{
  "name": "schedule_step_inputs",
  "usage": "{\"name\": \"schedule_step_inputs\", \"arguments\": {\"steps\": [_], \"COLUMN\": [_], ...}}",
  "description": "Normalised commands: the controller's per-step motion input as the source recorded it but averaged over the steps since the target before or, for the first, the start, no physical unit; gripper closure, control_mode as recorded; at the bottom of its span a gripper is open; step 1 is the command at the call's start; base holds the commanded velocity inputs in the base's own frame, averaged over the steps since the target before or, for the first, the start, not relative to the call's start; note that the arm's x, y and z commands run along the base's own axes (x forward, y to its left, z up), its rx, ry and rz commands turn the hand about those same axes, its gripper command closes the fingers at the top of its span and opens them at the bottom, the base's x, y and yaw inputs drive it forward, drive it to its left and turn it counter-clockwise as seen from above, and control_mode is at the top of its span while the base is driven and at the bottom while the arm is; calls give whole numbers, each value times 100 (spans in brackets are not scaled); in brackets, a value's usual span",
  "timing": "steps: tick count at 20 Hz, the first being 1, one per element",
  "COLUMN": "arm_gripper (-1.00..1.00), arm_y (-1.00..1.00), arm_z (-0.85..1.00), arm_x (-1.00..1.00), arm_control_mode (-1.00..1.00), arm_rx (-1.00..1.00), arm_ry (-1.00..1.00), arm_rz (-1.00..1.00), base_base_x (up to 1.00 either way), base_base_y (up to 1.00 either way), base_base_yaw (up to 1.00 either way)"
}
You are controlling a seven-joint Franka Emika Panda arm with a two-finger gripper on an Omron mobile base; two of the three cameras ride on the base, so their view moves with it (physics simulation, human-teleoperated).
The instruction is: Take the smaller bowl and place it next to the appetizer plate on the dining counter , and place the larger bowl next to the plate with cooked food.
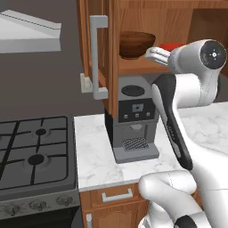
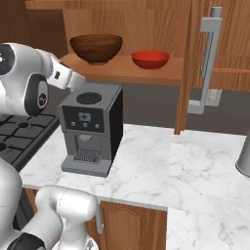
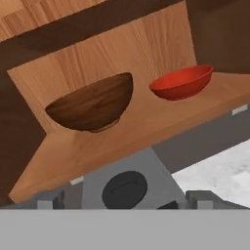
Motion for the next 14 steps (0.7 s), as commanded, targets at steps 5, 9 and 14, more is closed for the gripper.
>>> {"name": "schedule_step_inputs", "arguments": {"steps": [5,9,14], "arm_gripper": [-100,-100,-100], "arm_y": [-12,0,2], "arm_z": [69,36,1], "arm_x": [0,5,51], "arm_control_mode": [-100,-100,-100], "arm_rx": [36,15,0], "arm_ry": [-3,0,2], "arm_rz": [7,8,1], "base_base_x": [0,0,0], "base_base_y": [0,0,0], "base_base_yaw": [0,0,0]}}
